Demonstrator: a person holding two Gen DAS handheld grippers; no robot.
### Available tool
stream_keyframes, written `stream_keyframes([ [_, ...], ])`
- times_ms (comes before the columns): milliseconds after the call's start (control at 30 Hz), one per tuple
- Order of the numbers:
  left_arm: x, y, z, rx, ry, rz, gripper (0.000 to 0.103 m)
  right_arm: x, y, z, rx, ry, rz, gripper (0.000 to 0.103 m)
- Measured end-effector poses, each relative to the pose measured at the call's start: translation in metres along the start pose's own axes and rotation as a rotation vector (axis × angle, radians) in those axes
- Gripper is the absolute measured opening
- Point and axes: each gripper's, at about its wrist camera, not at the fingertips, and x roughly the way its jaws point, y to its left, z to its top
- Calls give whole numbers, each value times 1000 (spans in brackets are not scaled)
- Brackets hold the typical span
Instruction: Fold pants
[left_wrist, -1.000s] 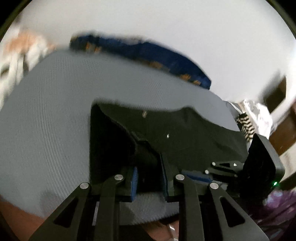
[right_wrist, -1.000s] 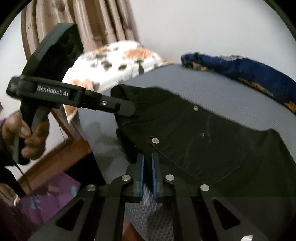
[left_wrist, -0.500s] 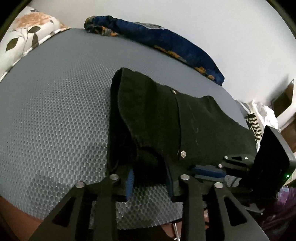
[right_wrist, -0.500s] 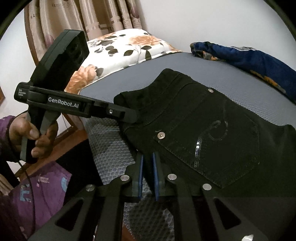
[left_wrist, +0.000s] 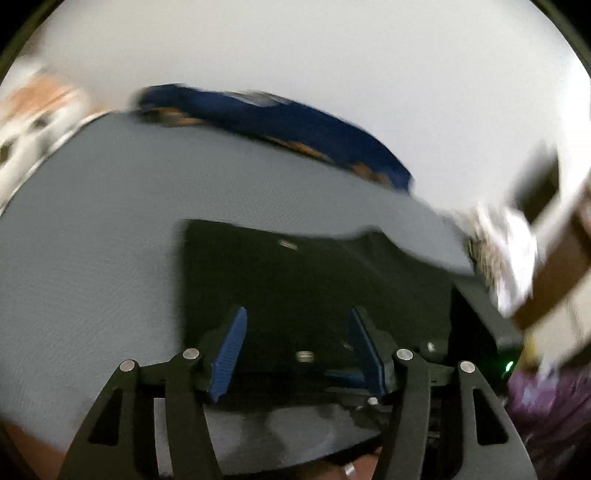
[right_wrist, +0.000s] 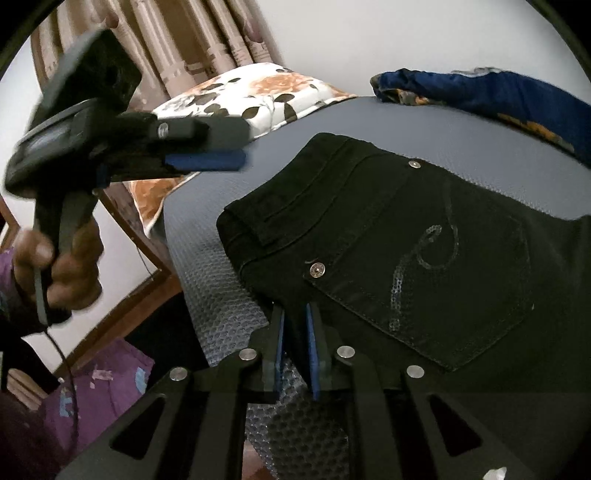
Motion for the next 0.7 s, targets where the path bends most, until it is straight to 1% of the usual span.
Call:
stream_keyframes([
  [33, 18, -6, 0, 34, 31, 3, 59, 0, -1, 0, 6, -3, 3, 12],
  [67, 30, -6, 1, 43, 46, -6, 59, 0, -1, -1, 11, -6, 7, 12],
  [100, 44, -2, 1, 51, 61, 6, 59, 0, -1, -1, 14, -8, 10, 12],
  [133, 55, 6, 1, 44, 67, 37, 59, 1, -2, -1, 20, -8, 15, 12],
  [167, 62, 22, 0, 11, 45, 22, 59, 1, -3, -1, 26, -8, 20, 12],
  [200, 58, 31, -2, -15, -1, -5, 59, 1, -5, 0, 36, -9, 29, 12],
  [233, 56, 46, -2, -76, -38, -63, 59, 1, -7, -1, 43, -11, 36, 12],
  [267, 54, 52, -3, -121, -45, -102, 59, 2, -9, -1, 52, -13, 46, 12],
  [300, 53, 57, -3, -149, -49, -125, 59, 2, -12, -1, 66, -16, 59, 12],
  [400, 43, 59, 1, -166, -39, -114, 59, 1, -19, 2, 113, -12, 98, 12],
  [433, 36, 57, 4, -175, -54, -116, 59, -1, -20, 3, 123, -13, 102, 16],
  [467, 26, 55, 7, -167, -101, -106, 60, -6, -21, 4, 135, -24, 105, 24],
  [500, 21, 54, 7, -150, -139, -80, 62, -13, -22, 3, 149, -48, 110, 28],
  [533, 21, 53, 8, -141, -151, -49, 69, -22, -24, 4, 168, -76, 122, 31],
  [567, 30, 58, 7, -142, -123, -26, 70, -30, -26, 4, 188, -103, 134, 31],
  [633, 48, 67, 8, -165, -55, -27, 70, -50, -38, 5, 247, -130, 161, 31],
  [667, 46, 69, 8, -175, -72, -32, 70, -63, -46, 4, 289, -140, 171, 31],
  [700, 43, 68, 8, -179, -77, -32, 70, -85, -60, -1, 353, -164, 186, 31],
])
